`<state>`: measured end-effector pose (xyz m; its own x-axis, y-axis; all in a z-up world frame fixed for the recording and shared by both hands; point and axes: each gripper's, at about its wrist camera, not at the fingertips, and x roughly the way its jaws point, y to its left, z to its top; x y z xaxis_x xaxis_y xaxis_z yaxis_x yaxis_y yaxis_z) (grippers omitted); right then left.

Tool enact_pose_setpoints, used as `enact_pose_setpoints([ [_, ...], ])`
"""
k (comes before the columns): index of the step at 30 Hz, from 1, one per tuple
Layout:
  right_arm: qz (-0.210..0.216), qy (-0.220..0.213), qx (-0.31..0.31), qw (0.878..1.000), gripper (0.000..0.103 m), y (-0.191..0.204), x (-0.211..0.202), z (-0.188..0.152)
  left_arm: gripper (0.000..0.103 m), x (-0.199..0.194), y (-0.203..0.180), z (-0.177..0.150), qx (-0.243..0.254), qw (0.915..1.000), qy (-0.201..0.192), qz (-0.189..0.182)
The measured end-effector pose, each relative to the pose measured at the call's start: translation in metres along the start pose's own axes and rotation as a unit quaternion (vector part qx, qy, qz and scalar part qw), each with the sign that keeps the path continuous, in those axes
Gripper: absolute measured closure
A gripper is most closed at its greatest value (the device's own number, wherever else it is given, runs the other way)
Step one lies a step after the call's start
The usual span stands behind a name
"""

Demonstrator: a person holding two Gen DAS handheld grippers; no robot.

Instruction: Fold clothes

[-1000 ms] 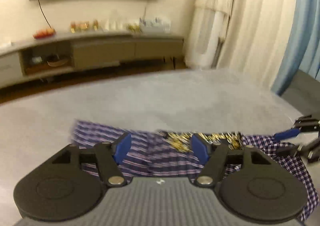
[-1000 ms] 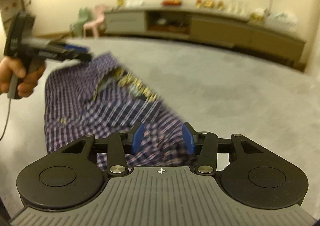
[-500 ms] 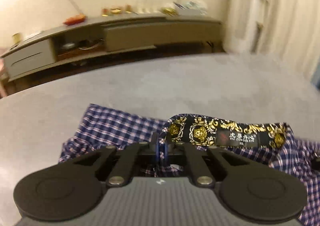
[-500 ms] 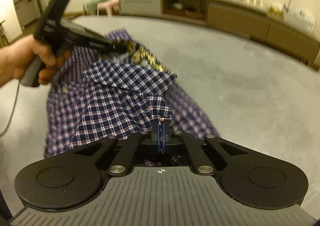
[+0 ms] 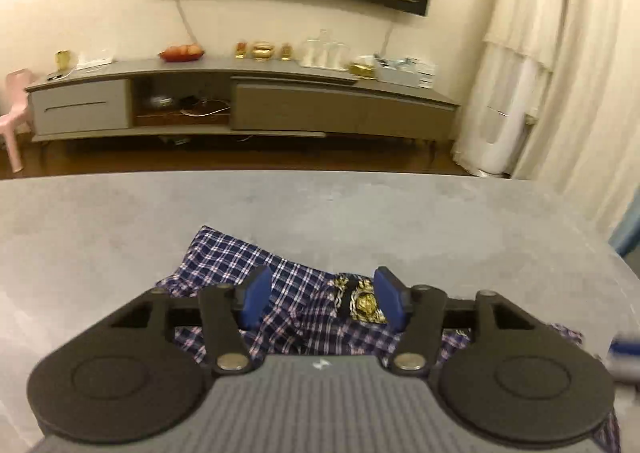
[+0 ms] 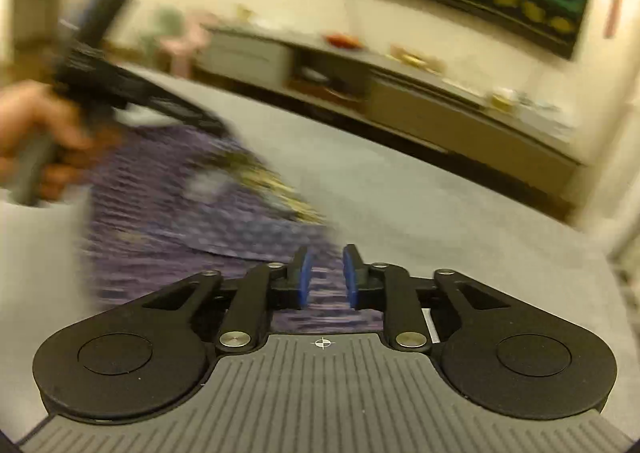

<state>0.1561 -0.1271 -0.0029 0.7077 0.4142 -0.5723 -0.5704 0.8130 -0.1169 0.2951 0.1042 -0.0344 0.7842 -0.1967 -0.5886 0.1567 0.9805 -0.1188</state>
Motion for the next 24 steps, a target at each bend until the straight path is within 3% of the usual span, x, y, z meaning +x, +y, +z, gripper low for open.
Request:
enact_pose_setpoints([
  [2, 0.057, 0.043, 0.002, 0.997, 0.067, 0.008, 0.008, -0.015, 0.048, 0.0, 0.008, -0.009, 0.012, 0.9997, 0.014, 0.019],
  [3, 0.057, 0.068, -0.009, 0.996, 0.068, 0.011, 0.018, -0.023, 0.051, 0.005, 0.015, -0.017, 0.011, 0.9987, 0.026, 0.043],
  [5, 0.031, 0.098, -0.04, 0.994, 0.068, 0.012, 0.038, -0.037, 0.056, 0.001, 0.024, -0.02, 0.005, 0.9982, 0.027, 0.054],
  [9, 0.007, 0.076, 0.007, 0.997, 0.066, -0.005, 0.027, -0.028, 0.053, -0.006, 0.036, -0.03, 0.005, 0.9968, 0.035, 0.071],
  [12, 0.071, 0.04, 0.023, 0.996, 0.067, -0.003, 0.0, -0.021, 0.053, -0.01, 0.033, -0.042, 0.034, 0.9949, 0.056, 0.077],
  [14, 0.121, 0.069, 0.008, 0.99, 0.069, 0.002, 0.004, -0.026, 0.053, -0.01, 0.028, -0.05, 0.049, 0.9929, 0.071, 0.082],
  [16, 0.098, 0.125, -0.036, 0.987, 0.071, 0.006, 0.024, -0.042, 0.053, -0.007, 0.022, -0.057, 0.058, 0.9905, 0.088, 0.088],
  [18, 0.078, 0.13, -0.032, 0.988, 0.073, -0.01, 0.034, -0.044, 0.052, -0.003, 0.015, -0.065, 0.068, 0.9877, 0.104, 0.095],
  [20, 0.014, 0.128, -0.006, 0.992, 0.072, -0.037, 0.044, -0.042, 0.049, -0.011, 0.006, -0.069, 0.052, 0.9895, 0.12, 0.062],
  [24, -0.084, 0.129, 0.051, 0.987, 0.07, -0.079, 0.055, -0.041, 0.049, -0.031, -0.032, -0.075, 0.089, 0.9876, 0.129, 0.013],
])
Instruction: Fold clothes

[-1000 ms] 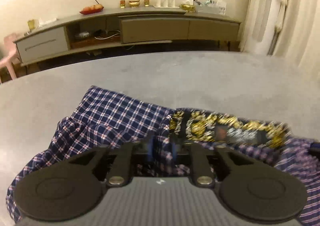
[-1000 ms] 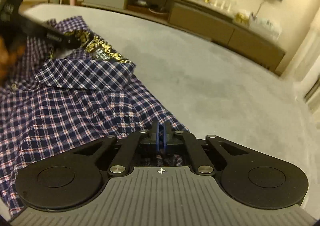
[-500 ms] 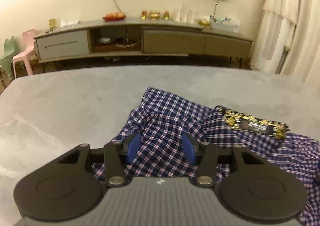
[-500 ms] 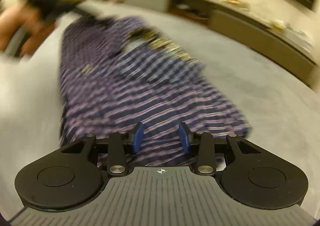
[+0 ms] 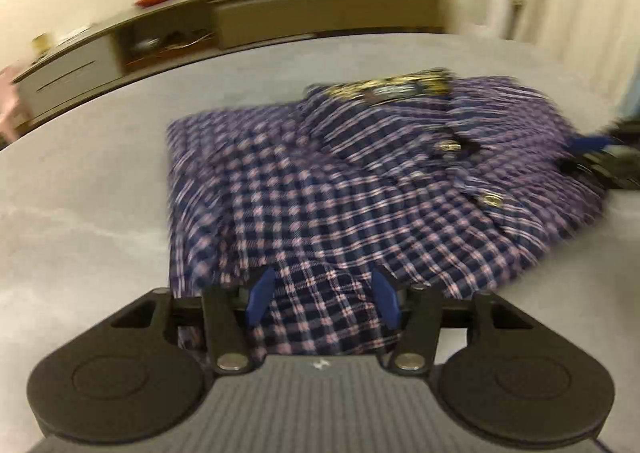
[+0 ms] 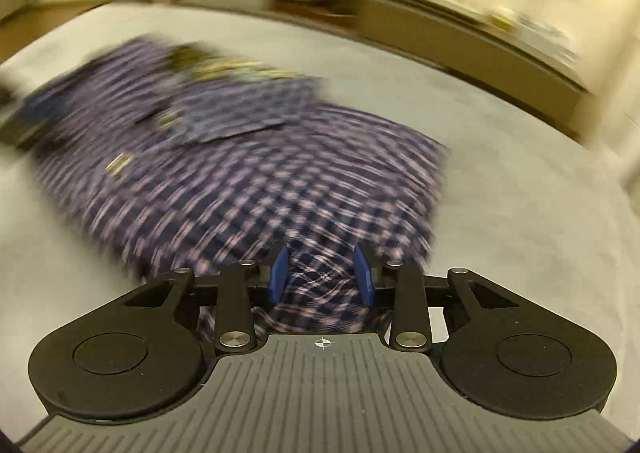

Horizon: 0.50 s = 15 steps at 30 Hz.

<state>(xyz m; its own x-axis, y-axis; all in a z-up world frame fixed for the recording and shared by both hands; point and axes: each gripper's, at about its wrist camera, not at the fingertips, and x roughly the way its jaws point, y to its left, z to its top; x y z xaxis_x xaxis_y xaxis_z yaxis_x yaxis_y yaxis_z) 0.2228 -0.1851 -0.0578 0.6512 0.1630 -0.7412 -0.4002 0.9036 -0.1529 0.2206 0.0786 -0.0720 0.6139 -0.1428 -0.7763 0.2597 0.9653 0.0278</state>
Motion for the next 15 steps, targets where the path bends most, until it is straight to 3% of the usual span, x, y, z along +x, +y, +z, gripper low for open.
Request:
enact_pose_setpoints([
  [2, -0.011, -0.014, 0.03, 0.999, 0.068, -0.008, -0.007, 0.011, 0.049, -0.012, -0.005, 0.009, 0.015, 0.9991, -0.04, 0.0],
  [4, 0.007, -0.061, 0.058, 0.996, 0.067, -0.008, -0.023, 0.026, 0.044, -0.018, -0.004, 0.022, 0.034, 0.9956, -0.087, 0.005],
  [6, 0.036, -0.086, 0.078, 0.993, 0.057, -0.006, -0.025, 0.04, 0.043, 0.0, 0.004, 0.039, 0.016, 0.9949, -0.1, 0.003],
  [8, 0.062, -0.095, 0.094, 0.989, 0.057, -0.002, -0.02, 0.052, 0.044, 0.018, 0.012, 0.055, -0.003, 0.9938, -0.112, 0.002],
  [9, 0.062, -0.087, 0.094, 0.99, 0.057, -0.001, -0.011, 0.054, 0.044, 0.028, 0.016, 0.063, -0.012, 0.993, -0.118, 0.001],
  [11, 0.047, -0.066, 0.086, 0.993, 0.057, 0.002, 0.009, 0.056, 0.046, 0.06, 0.025, 0.069, -0.04, 0.9962, -0.078, -0.008],
  [13, 0.027, -0.035, 0.077, 0.996, 0.057, 0.001, 0.027, 0.052, 0.053, 0.084, 0.031, 0.068, -0.055, 0.9968, -0.056, 0.015],
  [15, 0.016, -0.007, 0.067, 0.998, 0.055, -0.004, 0.049, 0.047, 0.052, 0.082, 0.03, 0.07, -0.05, 0.9968, -0.06, 0.015],
])
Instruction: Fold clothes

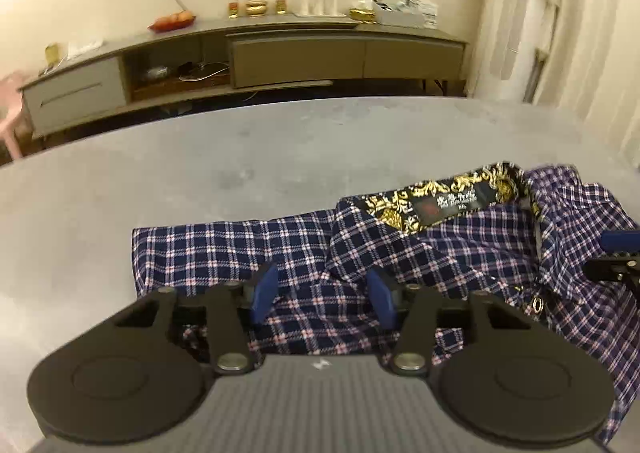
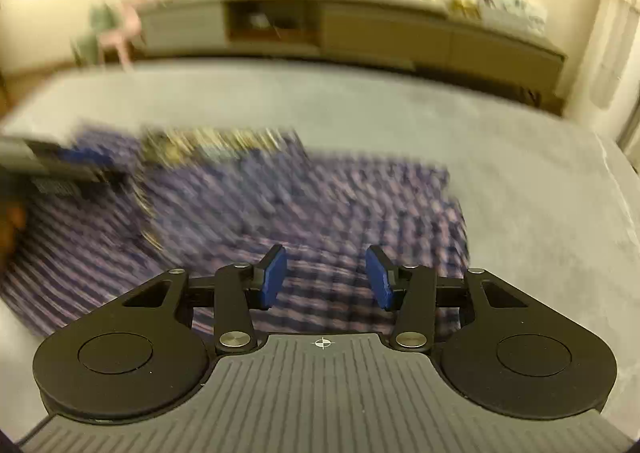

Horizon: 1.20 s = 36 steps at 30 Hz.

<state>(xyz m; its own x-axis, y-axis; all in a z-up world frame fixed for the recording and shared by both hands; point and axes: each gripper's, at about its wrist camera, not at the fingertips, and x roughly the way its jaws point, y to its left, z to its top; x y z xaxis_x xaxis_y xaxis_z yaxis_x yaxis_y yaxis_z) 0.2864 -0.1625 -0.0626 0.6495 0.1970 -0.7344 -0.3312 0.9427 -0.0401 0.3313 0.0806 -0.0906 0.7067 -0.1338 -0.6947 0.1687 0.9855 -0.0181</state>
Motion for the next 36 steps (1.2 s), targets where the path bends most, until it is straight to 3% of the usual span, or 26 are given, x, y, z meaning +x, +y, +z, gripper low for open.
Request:
enact_pose_setpoints([
  [3, 0.007, 0.0, -0.001, 1.0, 0.055, -0.003, -0.004, 0.0, 0.053, -0.015, 0.003, 0.008, -0.016, 0.9998, 0.004, -0.01],
  [5, 0.014, -0.022, 0.009, 1.0, 0.055, -0.002, -0.023, 0.001, 0.049, -0.031, 0.008, 0.015, -0.026, 0.999, -0.009, -0.036],
  [7, 0.036, -0.038, 0.012, 0.999, 0.054, -0.003, -0.041, 0.0, 0.048, -0.045, 0.009, 0.008, -0.018, 0.9992, -0.008, -0.036],
  [12, 0.029, 0.023, -0.028, 0.999, 0.051, 0.011, -0.028, -0.03, 0.049, -0.043, 0.022, -0.02, -0.036, 0.9992, 0.016, -0.002],
  [14, 0.024, 0.02, -0.041, 0.999, 0.049, 0.012, -0.025, -0.037, 0.051, -0.047, 0.03, -0.027, -0.054, 0.9984, 0.019, 0.004],
  [19, 0.033, -0.004, 0.001, 0.999, 0.048, 0.002, -0.049, -0.036, 0.043, -0.097, 0.041, -0.027, -0.089, 0.9955, -0.031, -0.007],
  [22, 0.03, 0.0, 0.007, 1.0, 0.042, -0.001, -0.049, -0.042, 0.04, -0.076, 0.055, -0.036, -0.105, 0.9939, 0.032, 0.012],
  [24, 0.021, 0.008, 0.001, 1.0, 0.039, 0.0, -0.042, -0.045, 0.025, -0.065, 0.054, -0.041, -0.093, 0.9944, 0.05, 0.013],
  [26, 0.01, 0.016, -0.002, 1.0, 0.039, 0.001, -0.039, -0.047, 0.031, -0.061, 0.052, -0.042, -0.088, 0.9936, 0.063, 0.032],
  [28, -0.001, 0.007, 0.022, 1.0, 0.035, 0.002, -0.054, -0.042, 0.029, -0.079, 0.045, -0.04, -0.083, 0.9959, 0.029, 0.024],
  [30, 0.0, -0.023, 0.038, 0.999, 0.023, 0.005, -0.077, -0.042, 0.027, -0.097, 0.038, -0.039, -0.078, 0.9969, -0.003, 0.016],
  [33, 0.008, -0.076, 0.044, 0.996, 0.009, 0.016, -0.114, -0.046, 0.01, -0.121, 0.024, -0.044, -0.072, 0.9965, -0.042, 0.013],
  [34, 0.012, -0.086, 0.046, 0.995, 0.008, 0.019, -0.122, -0.048, 0.0, -0.129, 0.017, -0.049, -0.072, 0.996, -0.052, 0.015],
  [36, 0.018, -0.093, 0.05, 0.994, 0.007, 0.025, -0.136, -0.056, 0.0, -0.136, 0.007, -0.06, -0.075, 0.9951, -0.062, 0.015],
])
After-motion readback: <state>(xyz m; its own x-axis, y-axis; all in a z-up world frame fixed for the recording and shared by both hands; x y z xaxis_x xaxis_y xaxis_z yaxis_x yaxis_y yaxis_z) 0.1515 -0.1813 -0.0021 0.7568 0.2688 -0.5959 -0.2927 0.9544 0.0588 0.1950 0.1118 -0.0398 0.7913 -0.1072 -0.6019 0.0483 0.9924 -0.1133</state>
